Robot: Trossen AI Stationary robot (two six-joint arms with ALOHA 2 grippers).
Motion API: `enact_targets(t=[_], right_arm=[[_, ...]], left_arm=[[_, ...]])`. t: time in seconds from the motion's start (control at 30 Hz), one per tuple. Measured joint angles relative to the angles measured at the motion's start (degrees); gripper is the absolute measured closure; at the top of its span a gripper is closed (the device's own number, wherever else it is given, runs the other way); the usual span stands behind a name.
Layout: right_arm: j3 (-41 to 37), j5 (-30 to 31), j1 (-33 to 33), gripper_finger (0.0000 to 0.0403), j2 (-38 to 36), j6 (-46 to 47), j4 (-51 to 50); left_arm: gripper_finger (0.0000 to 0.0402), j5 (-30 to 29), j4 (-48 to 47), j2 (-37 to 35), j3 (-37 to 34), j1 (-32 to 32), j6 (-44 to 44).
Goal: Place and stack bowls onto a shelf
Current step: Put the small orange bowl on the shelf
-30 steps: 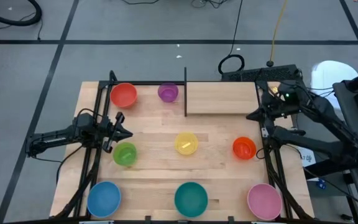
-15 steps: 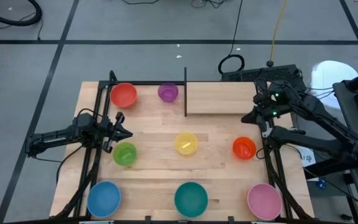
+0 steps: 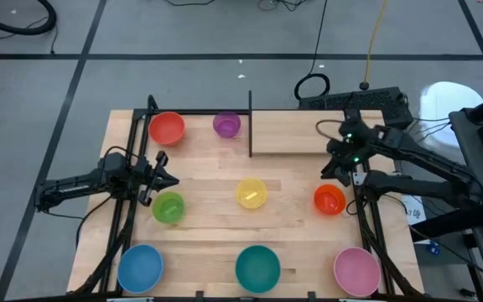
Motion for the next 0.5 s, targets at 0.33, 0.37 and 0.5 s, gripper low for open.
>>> enact_targets(t=[0.33, 0.37, 0.5], right_arm=[[-1.3, 7.64, 5.66, 0.0287, 10.72, -10.13, -1.7], [-1.3, 9.49, 6.15, 0.0287, 11.71, -10.62, -1.71], [-1.3, 16.17, 8.08, 0.0287, 15.6, -12.88, -1.97]], left_arm=[[0.0371, 0.0, -0.02, 0.0, 0.0, 0.0, 0.07], [0.0371, 0.0, -0.02, 0.0, 0.0, 0.0, 0.07], [0.0371, 0.0, -0.02, 0.0, 0.0, 0.0, 0.07]])
